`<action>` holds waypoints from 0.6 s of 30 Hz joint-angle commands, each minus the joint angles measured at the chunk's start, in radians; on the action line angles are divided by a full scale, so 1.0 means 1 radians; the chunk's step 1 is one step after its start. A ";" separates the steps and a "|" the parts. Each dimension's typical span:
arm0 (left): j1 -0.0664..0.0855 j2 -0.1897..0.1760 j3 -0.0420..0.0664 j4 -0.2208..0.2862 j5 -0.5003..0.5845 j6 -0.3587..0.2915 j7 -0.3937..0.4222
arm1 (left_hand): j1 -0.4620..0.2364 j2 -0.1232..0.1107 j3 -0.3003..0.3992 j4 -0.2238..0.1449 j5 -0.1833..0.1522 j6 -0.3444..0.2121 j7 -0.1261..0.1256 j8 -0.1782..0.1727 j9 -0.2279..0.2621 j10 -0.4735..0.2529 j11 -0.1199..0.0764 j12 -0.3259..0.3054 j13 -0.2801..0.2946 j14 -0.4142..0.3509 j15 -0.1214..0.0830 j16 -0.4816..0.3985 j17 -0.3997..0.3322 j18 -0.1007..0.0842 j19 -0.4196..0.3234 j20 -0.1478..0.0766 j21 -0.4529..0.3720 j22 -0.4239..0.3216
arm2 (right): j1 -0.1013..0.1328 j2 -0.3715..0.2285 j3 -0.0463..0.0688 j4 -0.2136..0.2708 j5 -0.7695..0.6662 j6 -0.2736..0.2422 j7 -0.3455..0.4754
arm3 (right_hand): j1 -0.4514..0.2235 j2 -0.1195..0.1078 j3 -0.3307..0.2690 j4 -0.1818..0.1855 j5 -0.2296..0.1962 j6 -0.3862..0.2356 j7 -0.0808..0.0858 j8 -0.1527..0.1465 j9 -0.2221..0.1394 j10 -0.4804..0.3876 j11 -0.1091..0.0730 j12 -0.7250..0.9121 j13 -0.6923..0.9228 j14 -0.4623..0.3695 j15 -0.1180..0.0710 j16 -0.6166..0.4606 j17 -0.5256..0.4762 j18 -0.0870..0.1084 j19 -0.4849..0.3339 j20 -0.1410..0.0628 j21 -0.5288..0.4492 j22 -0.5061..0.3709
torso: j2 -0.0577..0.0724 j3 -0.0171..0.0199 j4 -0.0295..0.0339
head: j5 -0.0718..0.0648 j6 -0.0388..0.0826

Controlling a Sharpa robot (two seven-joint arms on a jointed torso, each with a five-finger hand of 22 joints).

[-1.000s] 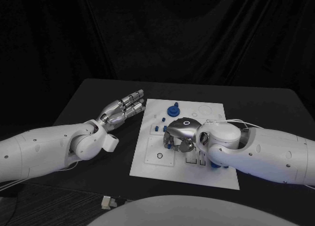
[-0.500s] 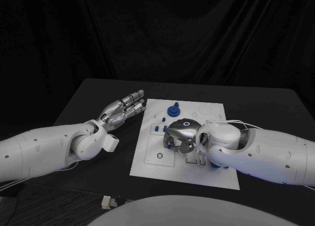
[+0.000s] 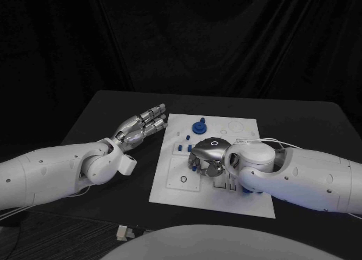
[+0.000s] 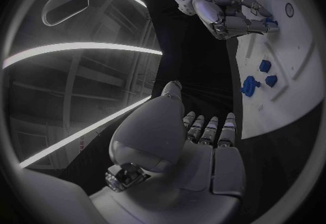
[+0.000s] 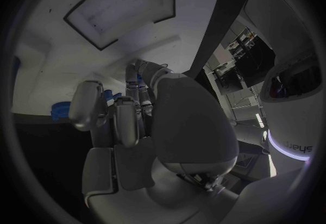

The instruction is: Assemble the parts on the task board

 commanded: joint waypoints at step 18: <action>-0.003 0.002 0.001 -0.001 0.006 0.013 0.030 | 0.010 -0.001 0.004 -0.003 0.007 -0.003 0.006 0.006 0.001 0.000 0.005 0.000 0.000 0.000 0.006 0.006 0.001 0.018 -0.001 0.009 0.006 0.000 | 0.000 -0.046 0.001 0.036 -0.006 -0.144 -0.017 | 0.059 -0.009 -0.255 0.185 -0.062 -0.472 -0.180 -0.021 -0.172 -0.031 0.005 0.020 0.018 0.033 0.007 -0.029 -0.037 0.009 -0.006 0.006 -0.023 0.148 | 0.000 0.0004 0.0001 | 0.002 0.000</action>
